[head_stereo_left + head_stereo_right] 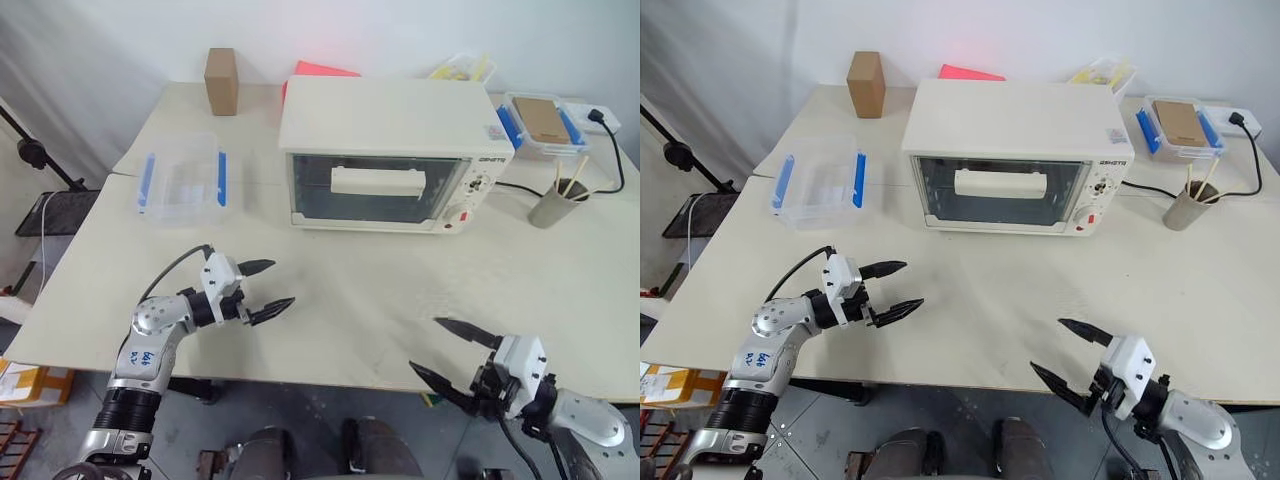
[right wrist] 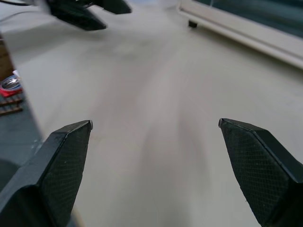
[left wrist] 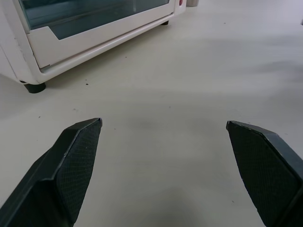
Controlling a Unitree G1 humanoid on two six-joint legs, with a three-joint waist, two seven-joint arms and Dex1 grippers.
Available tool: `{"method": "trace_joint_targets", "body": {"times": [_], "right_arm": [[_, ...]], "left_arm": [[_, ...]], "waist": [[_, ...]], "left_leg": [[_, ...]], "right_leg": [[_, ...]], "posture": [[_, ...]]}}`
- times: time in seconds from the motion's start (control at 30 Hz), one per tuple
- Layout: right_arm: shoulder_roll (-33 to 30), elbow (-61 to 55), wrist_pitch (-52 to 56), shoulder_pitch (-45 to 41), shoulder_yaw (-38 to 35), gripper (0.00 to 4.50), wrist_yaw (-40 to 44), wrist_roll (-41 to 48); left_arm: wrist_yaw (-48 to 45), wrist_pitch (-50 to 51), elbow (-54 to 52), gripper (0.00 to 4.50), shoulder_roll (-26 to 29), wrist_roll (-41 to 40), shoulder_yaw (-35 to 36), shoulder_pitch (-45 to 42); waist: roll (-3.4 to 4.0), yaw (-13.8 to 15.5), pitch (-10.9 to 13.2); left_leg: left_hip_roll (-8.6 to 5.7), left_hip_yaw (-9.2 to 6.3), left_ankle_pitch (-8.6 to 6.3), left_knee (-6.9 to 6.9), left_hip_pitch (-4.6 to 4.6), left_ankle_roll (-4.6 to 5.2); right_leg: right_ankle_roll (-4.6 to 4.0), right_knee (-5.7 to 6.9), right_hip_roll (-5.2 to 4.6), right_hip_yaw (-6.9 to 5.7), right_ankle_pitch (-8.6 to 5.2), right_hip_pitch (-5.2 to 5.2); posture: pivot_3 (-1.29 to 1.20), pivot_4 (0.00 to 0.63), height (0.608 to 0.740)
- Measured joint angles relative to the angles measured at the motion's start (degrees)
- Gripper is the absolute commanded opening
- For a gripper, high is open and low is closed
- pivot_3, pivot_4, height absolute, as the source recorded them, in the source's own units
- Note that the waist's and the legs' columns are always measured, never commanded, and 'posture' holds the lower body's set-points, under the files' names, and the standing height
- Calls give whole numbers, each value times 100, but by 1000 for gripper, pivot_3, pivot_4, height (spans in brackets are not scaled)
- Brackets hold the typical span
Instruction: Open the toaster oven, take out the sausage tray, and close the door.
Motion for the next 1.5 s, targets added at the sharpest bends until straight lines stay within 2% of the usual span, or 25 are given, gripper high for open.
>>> {"method": "trace_joint_targets", "body": {"times": [0.1, 0.2, 0.27, 0.4, 0.47, 0.67, 0.9, 1.03, 1.2, 1.3, 1.5], "right_arm": [[11, -44, 384, -496, 0, 4500, -176, 236], [21, -45, 933, -1357, 4, 4500, -418, 656], [30, 47, 1256, -2089, -13, 4500, -558, 861], [27, 472, 1615, -2649, -15, 4500, -570, 991], [25, 790, 1724, -2930, 0, 4500, -543, 994], [265, 1882, 1785, -4519, 27, 4500, -603, 826], [450, 1991, 1687, -4678, 221, 4500, -303, 693], [375, 1846, 1623, -4469, 301, 4500, 34, 647], [103, 1486, 1485, -3966, 423, 4500, 429, 485], [-104, 1307, 1159, -3520, 478, 4500, 710, 240], [-111, 1318, 658, -3334, 531, 4500, 835, -99]], "left_arm": [[-39, 187, -158, 4483, 59, -75, 36, 48], [-293, 512, -523, 4483, 94, -629, 195, 91], [-625, 891, -776, 4483, 326, -1175, 419, 130], [-717, 1493, -1160, 4483, 591, -1746, 831, 315], [-685, 1610, -1213, 4483, 617, -1799, 905, 416], [-375, 1751, -1724, 4483, 578, -1823, 1065, 804], [-89, 1911, -1925, 4483, 433, -1840, 1053, 882], [43, 2109, -1923, 4483, 389, -1921, 1052, 816], [217, 2761, -1777, 4483, 499, -2472, 1365, 476], [135, 3030, -1457, 3867, 772, -2693, 1590, 123], [19, 2905, -666, 1965, 771, -2587, 1608, -742]], "waist": [[0, -11, 0], [0, -34, 1], [1, -80, 1], [2, -74, 1], [2, -76, 2], [4, -149, 3], [5, -137, 3], [5, -169, 3], [5, -167, 4], [5, -147, 4], [5, -137, 4]], "left_leg": [[0, -1, 4, 2, -1, -7], [3, -2, 13, 6, -1, -22], [2, -5, 18, 6, -2, -32], [1, -15, 16, 0, -8, -28], [0, -12, 14, 10, -18, -23], [4, -13, 8, 25, -18, -14], [2, -12, 8, 21, -29, -13], [5, -11, 7, 19, -24, -12], [7, -12, 7, 14, -17, -12], [6, -12, 9, 15, -17, -15], [3, -11, 16, 17, -19, -28]], "right_leg": [[0, 4, 0, 1, 0, -1], [-1, 10, 0, 0, 0, -3], [-3, 13, 0, -2, -2, -5], [-6, 8, -1, -14, -3, -4], [-5, 7, -3, -13, -3, -5], [-5, 15, -2, -14, -3, -7], [-1, 15, -4, -17, 0, -6], [-1, 10, -1, -17, -1, -8], [-3, 13, 1, -18, -2, -9], [-3, 10, 0, -20, -2, -8], [-3, 10, 0, -21, -2, -8]], "posture": [[0, 150, 740], [0, 150, 740], [0, 150, 740], [0, 150, 740], [0, 150, 740], [0, 150, 740], [0, 150, 740], [0, 150, 740], [0, 150, 740], [0, 150, 740], [0, 150, 740]]}}
